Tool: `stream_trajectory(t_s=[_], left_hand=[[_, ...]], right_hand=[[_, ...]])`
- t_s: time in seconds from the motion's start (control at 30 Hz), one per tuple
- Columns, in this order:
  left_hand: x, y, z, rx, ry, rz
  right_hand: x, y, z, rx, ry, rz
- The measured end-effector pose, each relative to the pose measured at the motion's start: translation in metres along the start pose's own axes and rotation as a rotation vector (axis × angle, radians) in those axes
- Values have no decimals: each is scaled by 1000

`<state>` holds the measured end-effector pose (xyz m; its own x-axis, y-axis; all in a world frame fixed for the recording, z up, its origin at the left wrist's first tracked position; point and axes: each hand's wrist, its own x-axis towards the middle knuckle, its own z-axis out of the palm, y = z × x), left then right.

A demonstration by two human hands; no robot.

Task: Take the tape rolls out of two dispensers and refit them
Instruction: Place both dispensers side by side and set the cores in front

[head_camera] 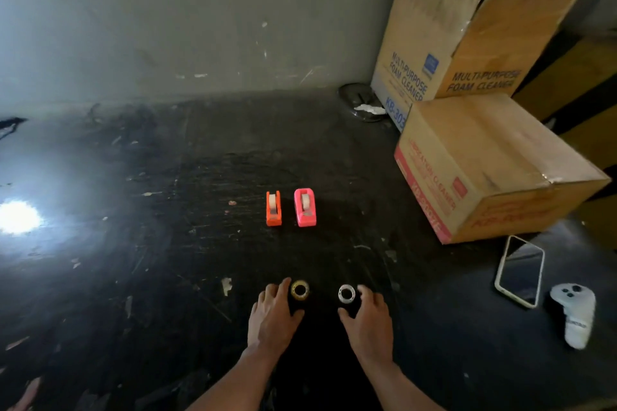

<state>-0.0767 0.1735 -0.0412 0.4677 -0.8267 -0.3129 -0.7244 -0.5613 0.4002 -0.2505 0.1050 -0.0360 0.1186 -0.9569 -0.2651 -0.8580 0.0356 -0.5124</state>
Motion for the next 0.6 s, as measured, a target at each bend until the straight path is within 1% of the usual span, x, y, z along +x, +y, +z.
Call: stream_trajectory(t_s=[0.1, 0.2, 0.27, 0.43, 0.6], left_hand=[[13, 2, 4, 32, 6, 59], [25, 3, 3, 32, -1, 138], [31, 3, -1, 30, 0, 154], [64, -7, -28, -17, 50, 80], [99, -22, -44, -12, 92, 36]], right_hand=[[17, -3, 1, 12, -33, -8], [36, -6, 1, 7, -130, -68], [48, -13, 0, -19, -166, -92], [77, -53, 9, -29, -152, -104], [102, -92, 30, -11, -135, -115]])
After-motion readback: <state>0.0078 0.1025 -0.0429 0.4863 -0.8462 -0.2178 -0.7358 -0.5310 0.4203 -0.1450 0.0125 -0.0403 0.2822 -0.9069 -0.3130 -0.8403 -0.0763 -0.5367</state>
